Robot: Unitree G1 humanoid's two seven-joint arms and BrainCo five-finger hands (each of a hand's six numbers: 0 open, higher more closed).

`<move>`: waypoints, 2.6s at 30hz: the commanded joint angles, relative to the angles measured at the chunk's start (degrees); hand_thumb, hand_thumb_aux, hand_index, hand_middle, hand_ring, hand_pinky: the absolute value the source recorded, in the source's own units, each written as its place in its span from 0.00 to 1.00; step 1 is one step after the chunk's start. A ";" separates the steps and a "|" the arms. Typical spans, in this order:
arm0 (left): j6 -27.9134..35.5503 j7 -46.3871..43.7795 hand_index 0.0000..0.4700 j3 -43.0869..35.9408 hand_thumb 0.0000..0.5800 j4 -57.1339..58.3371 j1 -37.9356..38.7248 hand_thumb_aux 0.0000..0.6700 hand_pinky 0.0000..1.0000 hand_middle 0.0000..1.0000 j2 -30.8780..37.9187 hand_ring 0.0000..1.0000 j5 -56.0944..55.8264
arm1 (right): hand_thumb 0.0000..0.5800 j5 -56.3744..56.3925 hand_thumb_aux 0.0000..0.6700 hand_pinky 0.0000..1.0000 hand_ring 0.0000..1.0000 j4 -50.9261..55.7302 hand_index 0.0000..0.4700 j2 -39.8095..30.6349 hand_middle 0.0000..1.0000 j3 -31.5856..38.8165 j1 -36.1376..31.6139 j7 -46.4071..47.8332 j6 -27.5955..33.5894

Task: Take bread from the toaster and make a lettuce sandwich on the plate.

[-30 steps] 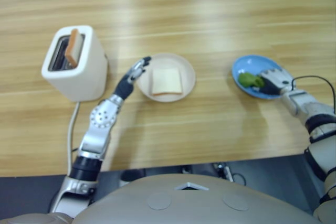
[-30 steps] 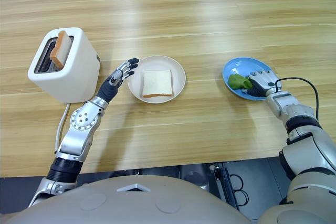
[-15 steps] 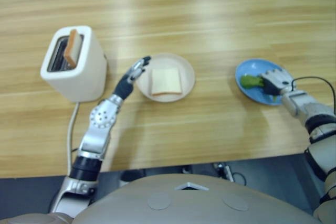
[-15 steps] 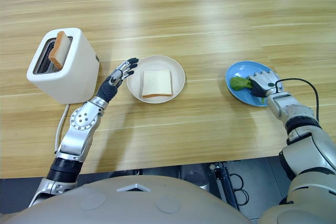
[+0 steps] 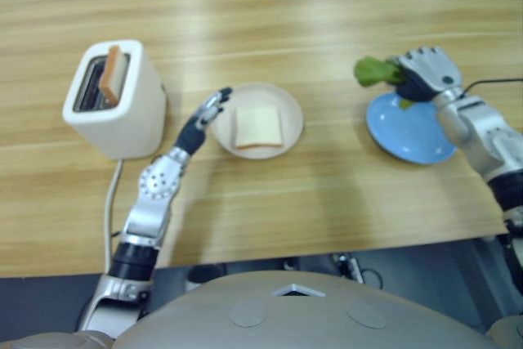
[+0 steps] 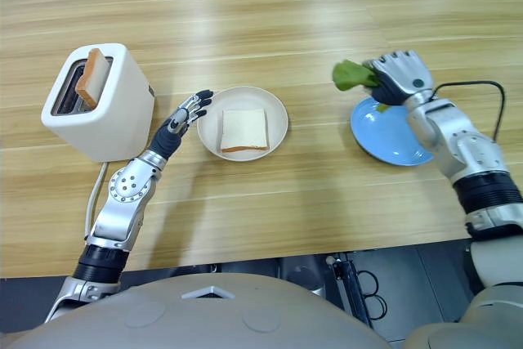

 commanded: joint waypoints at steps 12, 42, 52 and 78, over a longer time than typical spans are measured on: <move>0.43 -1.16 0.00 0.32 0.00 0.85 -0.31 0.00 0.00 0.00 -0.68 0.00 0.10 | 1.00 -4.68 1.00 1.00 1.00 22.80 0.98 28.36 1.00 14.66 -10.48 4.16 -1.24; 0.45 -1.08 0.00 0.18 0.00 1.10 0.09 0.00 0.00 0.00 -0.80 0.00 0.70 | 0.00 -5.47 0.00 0.00 0.00 22.95 0.00 28.16 0.00 17.14 -9.73 3.77 -2.16; 0.36 -1.12 0.00 0.32 0.00 1.47 -0.13 0.00 0.00 0.00 -0.76 0.00 0.64 | 0.00 -4.94 0.00 0.00 0.00 16.63 0.00 27.08 0.00 16.61 -8.23 5.93 -0.71; -0.72 -1.34 0.00 -0.02 0.00 4.34 -1.26 0.00 0.00 0.00 -1.48 0.00 0.60 | 0.00 1.19 0.00 0.00 0.00 11.13 0.00 28.26 0.00 17.18 -5.09 15.24 -8.99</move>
